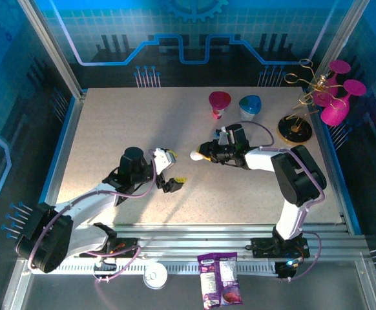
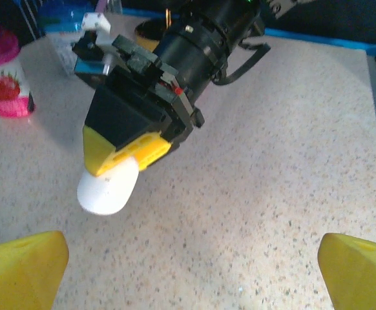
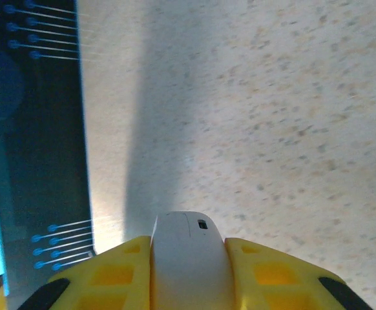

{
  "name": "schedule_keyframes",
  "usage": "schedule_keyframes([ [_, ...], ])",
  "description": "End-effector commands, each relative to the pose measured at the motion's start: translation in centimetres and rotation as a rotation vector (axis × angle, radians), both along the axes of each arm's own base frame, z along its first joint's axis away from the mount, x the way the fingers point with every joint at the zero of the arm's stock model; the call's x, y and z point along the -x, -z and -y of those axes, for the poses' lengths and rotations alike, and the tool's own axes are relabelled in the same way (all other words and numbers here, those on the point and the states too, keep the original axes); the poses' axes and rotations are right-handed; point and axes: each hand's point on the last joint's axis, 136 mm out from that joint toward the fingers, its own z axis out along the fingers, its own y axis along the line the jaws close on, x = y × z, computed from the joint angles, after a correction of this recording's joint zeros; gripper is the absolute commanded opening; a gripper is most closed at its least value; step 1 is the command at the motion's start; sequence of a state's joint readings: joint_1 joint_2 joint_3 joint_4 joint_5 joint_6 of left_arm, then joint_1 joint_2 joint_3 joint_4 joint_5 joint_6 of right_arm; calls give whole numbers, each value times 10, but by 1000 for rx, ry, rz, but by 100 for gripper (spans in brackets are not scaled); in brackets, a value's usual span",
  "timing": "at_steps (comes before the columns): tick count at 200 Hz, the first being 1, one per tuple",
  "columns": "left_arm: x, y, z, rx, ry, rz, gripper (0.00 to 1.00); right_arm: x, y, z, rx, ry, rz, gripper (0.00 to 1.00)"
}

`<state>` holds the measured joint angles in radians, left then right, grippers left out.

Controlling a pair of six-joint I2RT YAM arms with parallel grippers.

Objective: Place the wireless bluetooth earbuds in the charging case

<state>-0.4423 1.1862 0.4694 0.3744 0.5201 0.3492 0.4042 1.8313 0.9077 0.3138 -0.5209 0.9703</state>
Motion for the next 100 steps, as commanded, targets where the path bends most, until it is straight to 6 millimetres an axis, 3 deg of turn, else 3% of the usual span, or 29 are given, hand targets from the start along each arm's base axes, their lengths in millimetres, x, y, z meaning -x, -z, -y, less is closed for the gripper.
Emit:
schedule_keyframes([
  [1,-1,6,-6,-74,-28,-18,99,-9,18,12,109,11,7,23],
  [57,-2,12,-7,-121,-21,-21,99,-9,37,25,222,25,-3,26],
  [100,-8,11,-8,-121,-48,-5,99,-9,28,34,263,44,30,45],
])
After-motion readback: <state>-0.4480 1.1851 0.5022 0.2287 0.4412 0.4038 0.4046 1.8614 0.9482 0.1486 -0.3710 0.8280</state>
